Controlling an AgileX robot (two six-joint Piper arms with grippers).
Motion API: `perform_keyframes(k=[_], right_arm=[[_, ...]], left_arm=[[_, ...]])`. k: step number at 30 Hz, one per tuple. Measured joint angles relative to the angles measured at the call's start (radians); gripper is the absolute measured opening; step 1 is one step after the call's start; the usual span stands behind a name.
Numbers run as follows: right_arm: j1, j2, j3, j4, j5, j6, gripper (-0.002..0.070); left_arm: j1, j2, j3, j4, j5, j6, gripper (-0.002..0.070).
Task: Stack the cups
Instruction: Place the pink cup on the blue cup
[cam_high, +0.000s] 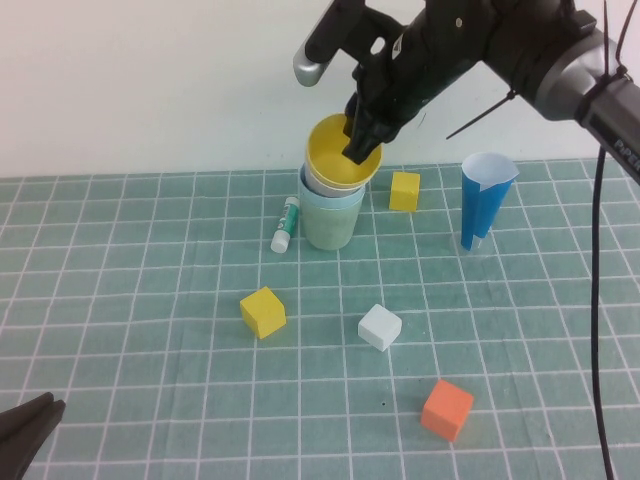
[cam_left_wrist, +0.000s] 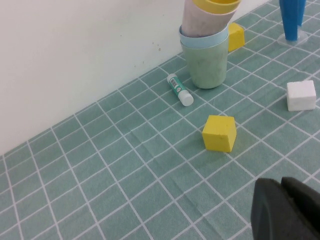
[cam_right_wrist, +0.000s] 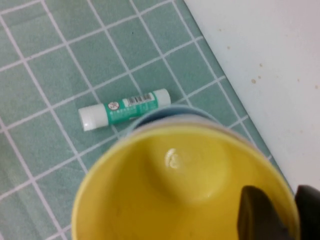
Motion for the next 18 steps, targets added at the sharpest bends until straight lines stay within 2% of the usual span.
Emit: perform_keyframes(k=[4, 9, 15, 18], right_arm=[[0.0, 0.0, 0.0, 0.0, -0.002, 0.013, 0.0221], [0.0, 0.0, -0.005, 0.0, -0.004, 0.028, 0.0235], [0.0, -0.039, -0.073, 0.0, 0.036, 0.032, 0.0224], [0.0, -0.103, -0.104, 0.0, 0.095, 0.019, 0.0157]], left_arm=[[0.0, 0.0, 0.0, 0.0, 0.0, 0.0, -0.0001], [0.0, 0.0, 0.0, 0.0, 0.0, 0.0, -0.0001], [0.0, 0.0, 0.0, 0.0, 0.0, 0.0, -0.0001], [0.0, 0.0, 0.0, 0.0, 0.0, 0.0, -0.0001]])
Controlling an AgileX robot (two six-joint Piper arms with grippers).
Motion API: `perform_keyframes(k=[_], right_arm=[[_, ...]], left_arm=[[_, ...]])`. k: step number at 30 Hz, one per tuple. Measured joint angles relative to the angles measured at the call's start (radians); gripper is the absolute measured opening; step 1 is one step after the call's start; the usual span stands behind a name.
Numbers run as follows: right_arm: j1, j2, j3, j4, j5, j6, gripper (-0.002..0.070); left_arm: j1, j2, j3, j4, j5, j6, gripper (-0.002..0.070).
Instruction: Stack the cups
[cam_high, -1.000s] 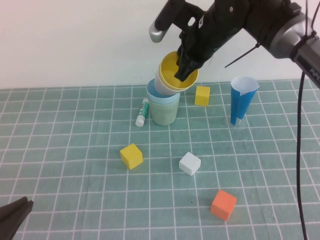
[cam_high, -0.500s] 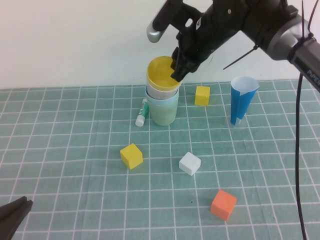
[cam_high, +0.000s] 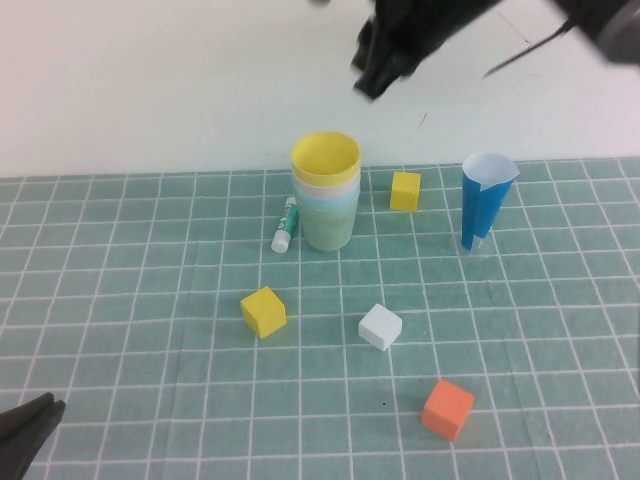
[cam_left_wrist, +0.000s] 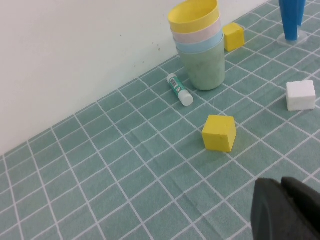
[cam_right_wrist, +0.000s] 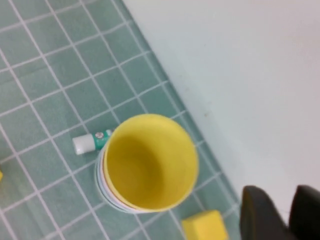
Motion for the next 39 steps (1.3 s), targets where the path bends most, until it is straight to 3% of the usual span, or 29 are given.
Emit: perform_keyframes(k=[3, 6, 13, 20, 31, 39], right_arm=[[0.0, -0.1, -0.004, -0.028, 0.054, -0.032, 0.0056], [0.0, -0.233, 0.02, -0.097, 0.073, -0.033, 0.0014], [0.0, -0.541, 0.268, -0.368, 0.136, 0.084, -0.0001], [0.0, -0.78, 0.691, -0.446, 0.146, 0.25, -0.0001], [0.0, -1.308, 1.485, -0.338, -0.248, 0.355, -0.0001], [0.0, -1.653, 1.926, -0.266, -0.446, 0.355, -0.0001]], left_arm=[[0.0, -0.007, 0.0, 0.0, 0.0, 0.0, -0.0001], [0.0, -0.042, 0.0, -0.003, 0.0, 0.0, -0.0001], [0.0, -0.139, 0.0, -0.03, 0.02, -0.01, -0.0001], [0.0, -0.216, 0.01, -0.052, 0.02, -0.023, -0.0001], [0.0, -0.22, 0.145, -0.056, -0.069, -0.028, -0.0001], [0.0, -0.22, 0.15, -0.116, -0.074, -0.029, -0.0001]])
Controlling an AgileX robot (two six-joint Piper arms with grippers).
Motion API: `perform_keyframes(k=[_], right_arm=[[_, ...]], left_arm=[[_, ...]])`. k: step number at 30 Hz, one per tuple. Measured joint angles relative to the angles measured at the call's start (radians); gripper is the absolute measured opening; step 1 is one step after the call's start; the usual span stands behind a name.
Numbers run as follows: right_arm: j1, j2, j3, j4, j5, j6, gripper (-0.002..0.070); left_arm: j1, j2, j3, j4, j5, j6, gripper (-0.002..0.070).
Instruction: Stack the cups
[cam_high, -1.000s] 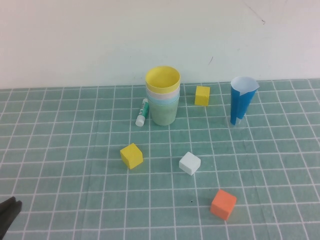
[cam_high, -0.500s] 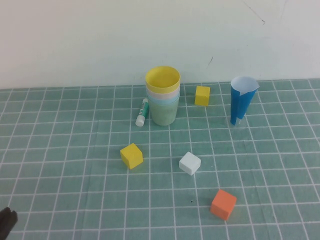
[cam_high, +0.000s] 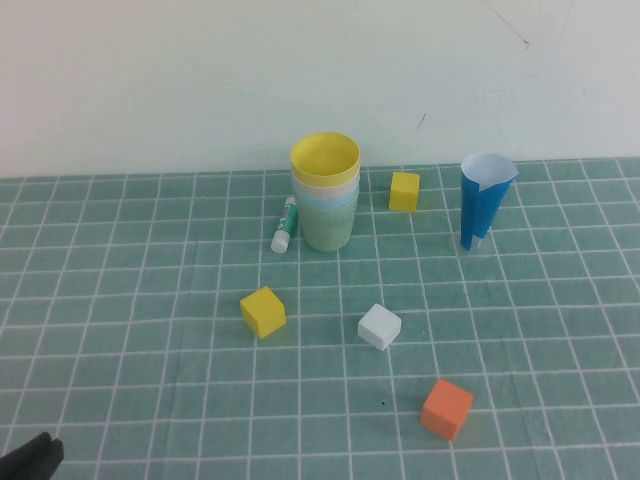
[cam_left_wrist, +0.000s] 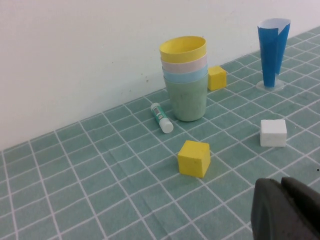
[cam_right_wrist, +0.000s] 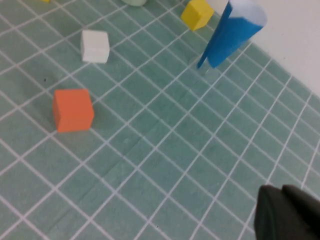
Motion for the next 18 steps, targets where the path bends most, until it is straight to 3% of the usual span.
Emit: perform_keyframes(k=[10, 18], right_arm=[[0.04, -0.151, 0.278, 0.008, -0.038, 0.0, -0.0001], [0.042, -0.151, 0.352, 0.01, -0.074, 0.0, -0.0001]], left_arm=[[0.0, 0.0, 0.0, -0.018, 0.0, -0.004, -0.0001], [0.0, 0.0, 0.0, -0.02, 0.0, -0.004, -0.0001]])
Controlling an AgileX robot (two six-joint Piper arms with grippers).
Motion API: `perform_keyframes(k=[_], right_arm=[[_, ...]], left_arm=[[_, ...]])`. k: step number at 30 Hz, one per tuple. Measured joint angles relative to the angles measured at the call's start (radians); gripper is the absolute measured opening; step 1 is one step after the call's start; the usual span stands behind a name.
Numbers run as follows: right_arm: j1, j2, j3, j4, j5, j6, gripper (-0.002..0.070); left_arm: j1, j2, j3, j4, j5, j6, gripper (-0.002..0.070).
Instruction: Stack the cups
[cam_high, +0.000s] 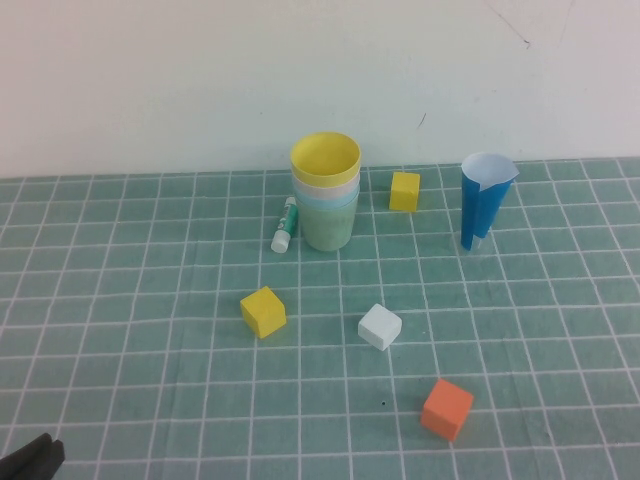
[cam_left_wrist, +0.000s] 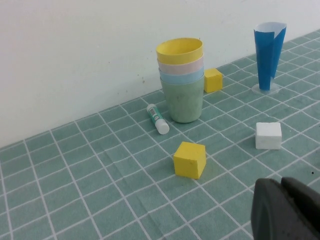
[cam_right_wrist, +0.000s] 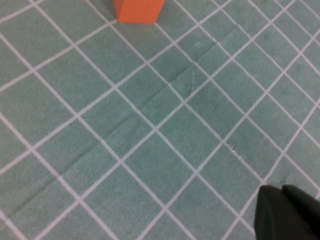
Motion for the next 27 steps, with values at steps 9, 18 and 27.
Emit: perform_keyframes(k=[9, 18, 27], right_arm=[[0.0, 0.0, 0.0, 0.0, -0.012, 0.0, -0.0001], [0.0, 0.0, 0.0, 0.002, -0.014, 0.0, -0.0001], [0.0, -0.002, 0.0, 0.004, -0.018, 0.0, -0.0001]], left_arm=[[0.052, -0.002, 0.096, 0.022, -0.024, 0.0, -0.0001], [0.297, -0.101, 0.215, 0.06, 0.007, -0.039, -0.0001], [0.391, -0.105, 0.217, 0.053, 0.014, -0.16, -0.0001]])
